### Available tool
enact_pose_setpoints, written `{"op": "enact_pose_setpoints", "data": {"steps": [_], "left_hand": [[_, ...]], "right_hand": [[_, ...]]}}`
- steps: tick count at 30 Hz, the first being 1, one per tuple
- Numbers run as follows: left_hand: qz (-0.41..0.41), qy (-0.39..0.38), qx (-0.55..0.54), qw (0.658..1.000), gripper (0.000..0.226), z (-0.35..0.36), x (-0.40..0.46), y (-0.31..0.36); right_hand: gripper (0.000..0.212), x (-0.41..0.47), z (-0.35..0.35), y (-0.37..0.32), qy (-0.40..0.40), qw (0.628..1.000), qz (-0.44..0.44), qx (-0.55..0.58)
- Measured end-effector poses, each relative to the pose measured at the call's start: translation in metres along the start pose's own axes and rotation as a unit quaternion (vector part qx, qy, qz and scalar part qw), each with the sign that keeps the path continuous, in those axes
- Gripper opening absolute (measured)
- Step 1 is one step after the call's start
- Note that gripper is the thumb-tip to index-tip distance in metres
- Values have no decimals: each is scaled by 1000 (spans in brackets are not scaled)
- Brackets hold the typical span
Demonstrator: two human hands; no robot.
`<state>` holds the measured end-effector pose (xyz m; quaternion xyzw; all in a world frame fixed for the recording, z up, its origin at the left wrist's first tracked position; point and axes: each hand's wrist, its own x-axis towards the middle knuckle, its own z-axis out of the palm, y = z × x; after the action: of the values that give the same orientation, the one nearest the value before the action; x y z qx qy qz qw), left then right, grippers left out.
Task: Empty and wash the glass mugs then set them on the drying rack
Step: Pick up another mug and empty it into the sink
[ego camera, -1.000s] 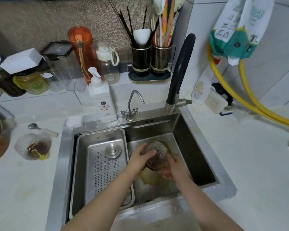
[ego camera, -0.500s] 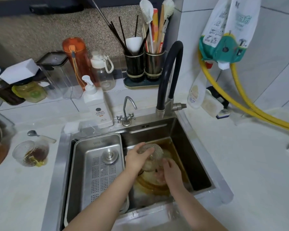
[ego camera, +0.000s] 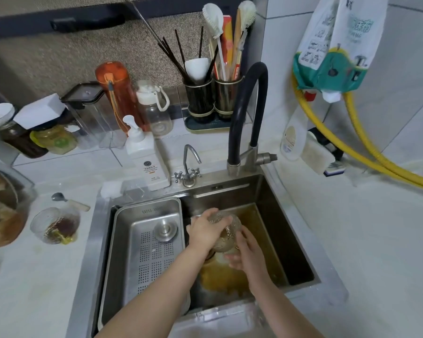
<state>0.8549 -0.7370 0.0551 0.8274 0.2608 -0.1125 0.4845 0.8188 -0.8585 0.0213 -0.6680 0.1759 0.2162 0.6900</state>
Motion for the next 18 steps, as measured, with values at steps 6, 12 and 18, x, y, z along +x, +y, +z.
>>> {"op": "enact_pose_setpoints", "data": {"steps": [6,12,18], "left_hand": [[-7,-7,110,994,65,2,1,9],[-17,-86,-33,996,93,-12,-1,5],[26,-160,-86,983,102,-25,-2,19]], "right_hand": [[51,7,-6,8,-27,998,29,45],[41,13,-31,-11,-73,993,-60,-63],[57,29,-59,-52,-126,951,-203,-196]]}}
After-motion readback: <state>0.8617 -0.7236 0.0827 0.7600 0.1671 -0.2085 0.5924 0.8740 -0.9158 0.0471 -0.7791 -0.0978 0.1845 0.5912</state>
